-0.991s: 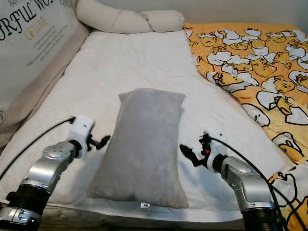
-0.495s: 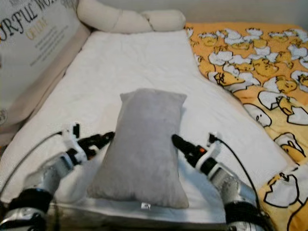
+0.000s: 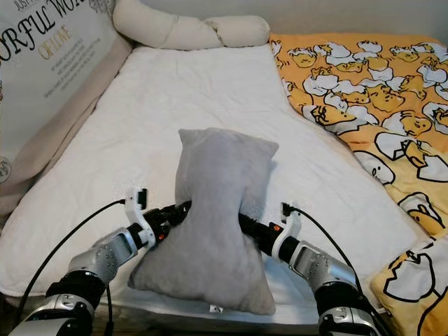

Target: Clean up the room

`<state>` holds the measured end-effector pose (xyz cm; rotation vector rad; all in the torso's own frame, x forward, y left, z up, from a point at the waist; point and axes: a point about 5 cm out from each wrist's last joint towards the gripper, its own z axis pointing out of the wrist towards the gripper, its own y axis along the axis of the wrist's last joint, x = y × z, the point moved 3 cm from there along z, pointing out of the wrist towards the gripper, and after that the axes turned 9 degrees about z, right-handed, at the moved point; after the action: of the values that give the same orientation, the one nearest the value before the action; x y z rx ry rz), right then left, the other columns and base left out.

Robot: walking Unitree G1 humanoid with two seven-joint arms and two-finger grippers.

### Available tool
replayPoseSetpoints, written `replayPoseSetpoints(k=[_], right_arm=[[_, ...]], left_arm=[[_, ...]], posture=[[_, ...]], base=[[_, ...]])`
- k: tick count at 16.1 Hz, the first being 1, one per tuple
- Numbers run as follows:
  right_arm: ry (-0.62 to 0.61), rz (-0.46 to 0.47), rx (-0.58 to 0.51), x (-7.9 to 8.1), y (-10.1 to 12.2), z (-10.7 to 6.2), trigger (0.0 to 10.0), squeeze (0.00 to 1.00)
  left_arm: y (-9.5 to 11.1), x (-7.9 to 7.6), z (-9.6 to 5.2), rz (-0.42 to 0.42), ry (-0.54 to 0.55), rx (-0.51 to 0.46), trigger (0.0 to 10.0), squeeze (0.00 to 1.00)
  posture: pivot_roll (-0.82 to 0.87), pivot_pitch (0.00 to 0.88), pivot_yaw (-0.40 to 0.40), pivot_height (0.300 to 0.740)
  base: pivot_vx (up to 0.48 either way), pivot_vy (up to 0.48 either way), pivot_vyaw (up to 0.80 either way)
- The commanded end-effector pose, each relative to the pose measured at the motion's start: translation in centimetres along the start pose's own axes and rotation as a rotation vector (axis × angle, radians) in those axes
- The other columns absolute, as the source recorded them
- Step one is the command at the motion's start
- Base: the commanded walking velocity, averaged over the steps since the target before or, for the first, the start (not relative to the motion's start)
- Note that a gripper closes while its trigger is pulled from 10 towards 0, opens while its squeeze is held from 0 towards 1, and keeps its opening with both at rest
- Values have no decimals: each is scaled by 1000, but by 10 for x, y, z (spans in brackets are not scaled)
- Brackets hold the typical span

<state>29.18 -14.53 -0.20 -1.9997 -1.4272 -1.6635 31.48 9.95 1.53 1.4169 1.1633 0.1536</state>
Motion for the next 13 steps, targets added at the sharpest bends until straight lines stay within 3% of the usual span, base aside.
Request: replayPoseSetpoints(k=[1, 2, 3, 4, 6, 9, 13], right_arm=[[20, -10, 79, 7, -17, 13, 1490, 0], [22, -6, 79, 8, -17, 15, 0, 0], [22, -5, 80, 8, -17, 16, 0, 0], [21, -26, 98, 9, -20, 18, 0, 0], [10, -31, 81, 10, -21, 22, 0, 0], [-5, -23, 67, 9, -21, 23, 0, 0], [-25, -82, 79, 9, -26, 26, 0, 0]], left_arm=[[-19, -15, 11, 31, -56, 91, 9725, 1000], [-19, -10, 10, 61, -21, 99, 4039, 1000], [-19, -8, 10, 69, -12, 100, 4039, 1000], [-19, -2, 7, 107, 30, 128, 0, 0], [-22, 2, 4, 189, 44, 177, 0, 0], [-21, 0, 4, 162, 26, 143, 0, 0], [-21, 0, 4, 148, 19, 148, 0, 0]], posture=[[-86, 0, 52, 740], [-86, 0, 58, 740], [-86, 0, 58, 740], [-82, 0, 65, 740], [-70, 0, 67, 740], [-60, 0, 56, 740], [-57, 0, 48, 740]], base=[[0, 0, 0], [0, 0, 0], [0, 0, 0], [0, 0, 0], [0, 0, 0], [0, 0, 0], [0, 0, 0]])
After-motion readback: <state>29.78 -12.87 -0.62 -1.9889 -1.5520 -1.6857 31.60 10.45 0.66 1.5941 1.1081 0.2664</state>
